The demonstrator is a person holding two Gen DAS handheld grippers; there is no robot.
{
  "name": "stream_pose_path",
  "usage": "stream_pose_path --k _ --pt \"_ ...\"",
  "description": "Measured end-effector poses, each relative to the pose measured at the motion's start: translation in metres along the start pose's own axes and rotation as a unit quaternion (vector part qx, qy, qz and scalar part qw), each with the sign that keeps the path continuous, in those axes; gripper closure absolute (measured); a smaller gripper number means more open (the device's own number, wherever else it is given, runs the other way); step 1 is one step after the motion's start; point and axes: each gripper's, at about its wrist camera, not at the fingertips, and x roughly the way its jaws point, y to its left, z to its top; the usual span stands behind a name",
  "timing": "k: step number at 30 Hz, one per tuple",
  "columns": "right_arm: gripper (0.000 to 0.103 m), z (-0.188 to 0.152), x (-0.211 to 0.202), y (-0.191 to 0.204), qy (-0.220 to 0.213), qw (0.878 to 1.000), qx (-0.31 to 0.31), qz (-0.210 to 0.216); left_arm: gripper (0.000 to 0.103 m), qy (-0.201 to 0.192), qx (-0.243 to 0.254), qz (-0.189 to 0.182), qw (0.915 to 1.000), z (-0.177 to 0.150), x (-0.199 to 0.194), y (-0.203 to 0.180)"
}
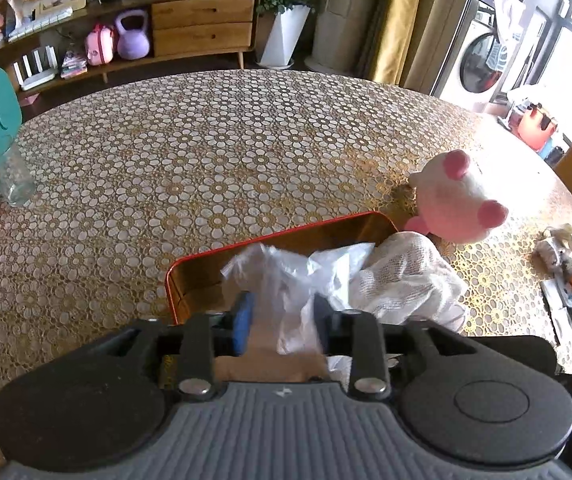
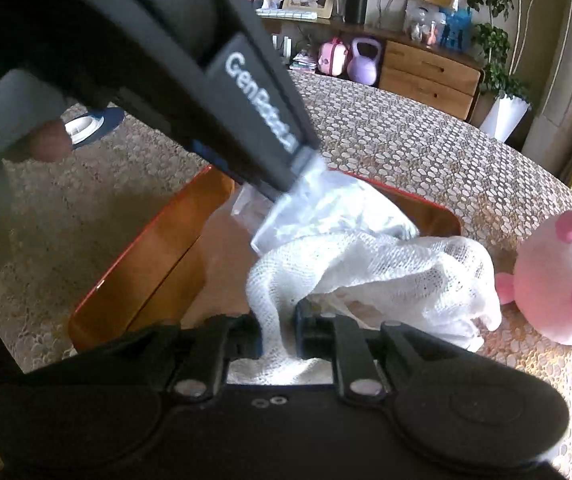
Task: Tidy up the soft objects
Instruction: 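Open the left tool over the red tin while the right tool releases the mesh cloth into it, then grasp the brown hair tie with the left tool while the right tool grasps the yellow rubber toy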
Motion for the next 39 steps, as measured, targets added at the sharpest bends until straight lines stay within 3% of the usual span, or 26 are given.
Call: stream_pose_path --k 2,7,10,14,20,28,39 --pt "0.083 0.0 -0.006 0.0 -0.009 1.0 0.006 0.009 0.036 -0.006 -0.003 0.001 1.0 -0.001 0.0 0.0" --pt "0.071 -0.003 -0.022 -0.006 -0.022 0.999 0.021 0.02 0.034 -0.012 -0.01 -0.009 0.9998 -0.002 -0.003 0.0" --pt "0.061 -0.003 -0.03 -0.011 -0.03 0.999 0.028 0.023 0.027 -0.017 -0.009 -0.01 0.9998 -0.005 -0.01 0.001" --pt "0.037 -0.006 -0.046 -0.013 -0.051 0.998 0.03 0.024 0.023 -0.018 -0.001 -0.009 0.9998 -0.01 -0.017 0.004" --pt "0.026 -0.007 -0.065 -0.022 -0.067 0.997 0.043 0.02 0.023 -0.021 0.005 -0.007 0.9997 -0.024 -0.033 0.016" --pt "0.022 -0.017 -0.106 -0.035 -0.103 0.991 0.076 0.026 0.023 -0.05 0.007 -0.016 0.9986 -0.043 -0.068 0.017" --pt "0.017 -0.057 -0.185 -0.076 -0.141 0.98 0.143 -0.02 0.023 -0.099 0.052 -0.061 0.9919 -0.059 -0.102 -0.059"
